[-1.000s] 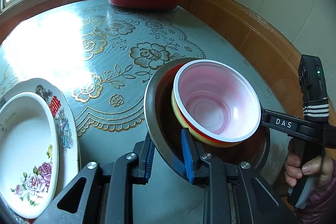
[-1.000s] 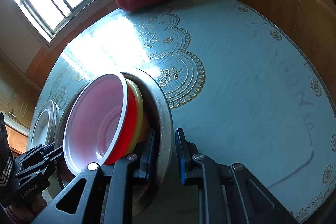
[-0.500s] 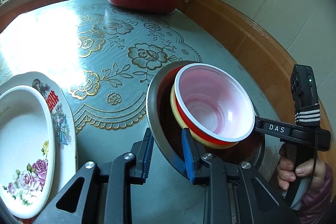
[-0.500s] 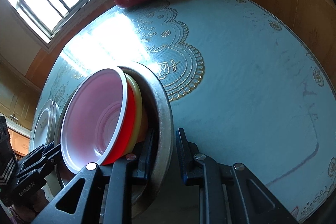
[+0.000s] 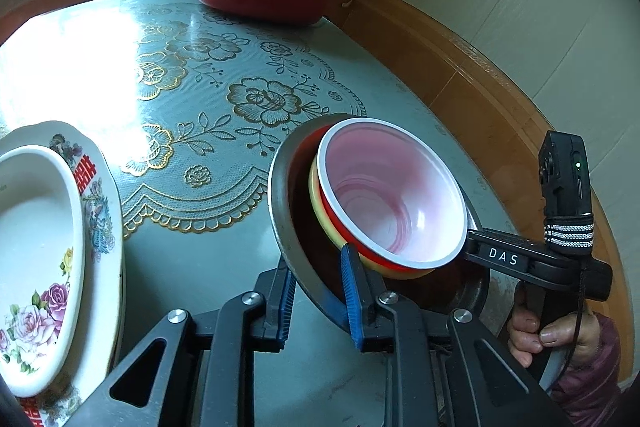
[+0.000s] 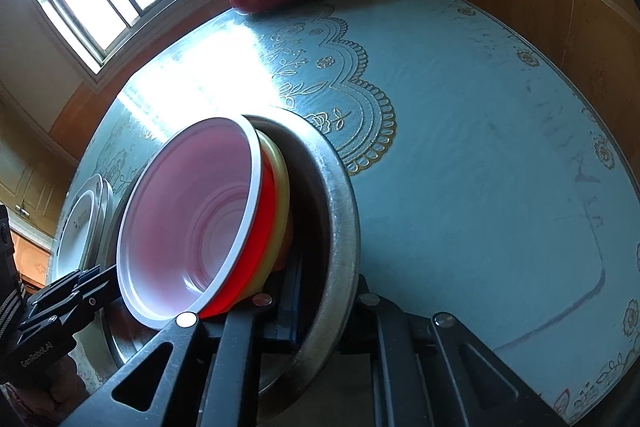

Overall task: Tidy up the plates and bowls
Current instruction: 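Lift the steel bowl and carry it over the plate stack with the left gripper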

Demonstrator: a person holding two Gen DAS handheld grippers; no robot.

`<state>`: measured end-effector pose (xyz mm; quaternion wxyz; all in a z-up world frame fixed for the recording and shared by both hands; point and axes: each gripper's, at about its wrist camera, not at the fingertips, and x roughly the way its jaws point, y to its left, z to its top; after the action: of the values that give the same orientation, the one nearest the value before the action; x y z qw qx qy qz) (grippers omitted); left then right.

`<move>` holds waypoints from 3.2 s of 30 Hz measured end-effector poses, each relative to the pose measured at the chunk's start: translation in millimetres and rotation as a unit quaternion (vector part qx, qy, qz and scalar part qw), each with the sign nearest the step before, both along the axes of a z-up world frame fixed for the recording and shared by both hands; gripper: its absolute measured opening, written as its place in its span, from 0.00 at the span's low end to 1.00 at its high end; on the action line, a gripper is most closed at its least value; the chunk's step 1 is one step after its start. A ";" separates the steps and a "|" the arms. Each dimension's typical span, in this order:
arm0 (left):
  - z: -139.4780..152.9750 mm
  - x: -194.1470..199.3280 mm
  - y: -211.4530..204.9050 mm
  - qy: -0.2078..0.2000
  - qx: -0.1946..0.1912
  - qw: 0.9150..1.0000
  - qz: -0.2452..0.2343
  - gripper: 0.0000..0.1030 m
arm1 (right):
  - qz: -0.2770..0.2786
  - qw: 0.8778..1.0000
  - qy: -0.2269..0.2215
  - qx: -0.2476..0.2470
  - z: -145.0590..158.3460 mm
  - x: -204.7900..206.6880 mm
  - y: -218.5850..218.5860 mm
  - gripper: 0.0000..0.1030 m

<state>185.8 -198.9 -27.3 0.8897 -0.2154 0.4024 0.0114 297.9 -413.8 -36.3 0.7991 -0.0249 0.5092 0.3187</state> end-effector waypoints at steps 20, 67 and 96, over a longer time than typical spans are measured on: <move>12.6 -19.5 -6.6 -0.015 0.029 0.999 -0.043 0.22 | -0.044 0.999 -0.018 0.002 1.9 -36.2 -4.4 0.09; 43.2 -102.6 15.8 -0.036 0.029 0.992 -0.116 0.23 | -0.120 0.991 -0.033 0.039 31.4 -149.9 10.0 0.09; 70.8 -145.0 142.8 -0.071 0.025 0.995 -0.069 0.23 | -0.061 0.995 -0.070 0.045 73.8 -176.3 147.0 0.09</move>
<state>40.9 -56.1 43.5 0.9197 -0.1648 0.3520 -0.0550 121.6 -266.8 37.5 0.8513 0.0196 0.4376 0.2890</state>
